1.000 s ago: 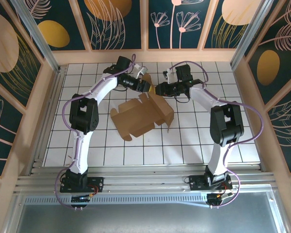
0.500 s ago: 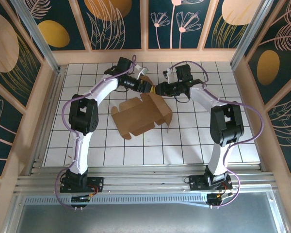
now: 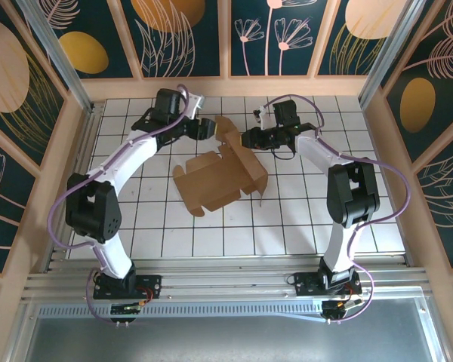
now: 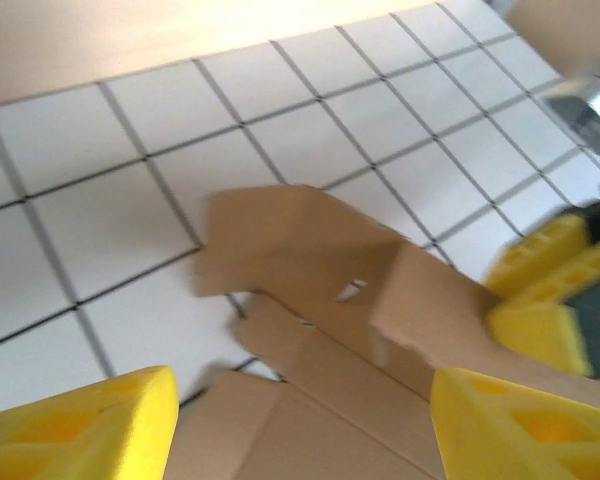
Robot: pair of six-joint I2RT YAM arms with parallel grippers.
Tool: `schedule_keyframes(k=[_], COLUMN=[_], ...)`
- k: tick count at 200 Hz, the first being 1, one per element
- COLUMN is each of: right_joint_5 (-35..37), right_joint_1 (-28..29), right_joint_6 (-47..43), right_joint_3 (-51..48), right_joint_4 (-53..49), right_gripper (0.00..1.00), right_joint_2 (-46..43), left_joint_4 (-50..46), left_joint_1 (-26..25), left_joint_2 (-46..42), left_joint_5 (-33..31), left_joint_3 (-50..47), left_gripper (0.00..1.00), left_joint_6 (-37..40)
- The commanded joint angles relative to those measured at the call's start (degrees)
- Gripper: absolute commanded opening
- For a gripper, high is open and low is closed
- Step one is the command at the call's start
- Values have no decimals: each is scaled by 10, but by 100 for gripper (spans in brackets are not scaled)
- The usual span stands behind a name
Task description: Fold the paper box
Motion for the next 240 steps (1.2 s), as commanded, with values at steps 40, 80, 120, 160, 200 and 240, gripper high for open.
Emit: schedule_keyframes(k=[40,80,120,160,200,240], right_joint_5=[4,-3,-6,-7,-4,2], right_joint_1=[0,-1,0,-1,-1,-1], right_joint_6=[-7,-6,-11,-15,-21,-21], right_joint_3=[26,27,35,50,71,69], right_joint_4=[-16,-18,-27,-37,-56,-60], right_gripper=[32,32,36,45,41,37], right_joint_2=[13,10,19,21,36,39], left_joint_4=[-2,35,33,-4,-16,-55], left_joint_1=[18,16,8,3,-6,-11], left_joint_2=[174,223,260,311,334,361], left_joint_5=[98,135,115,149,156,172], left_joint_3=[27,59,104,156,167,186], left_gripper=[63,58,56,57,56,54], left_joint_6=[40,57,84,102,107,110])
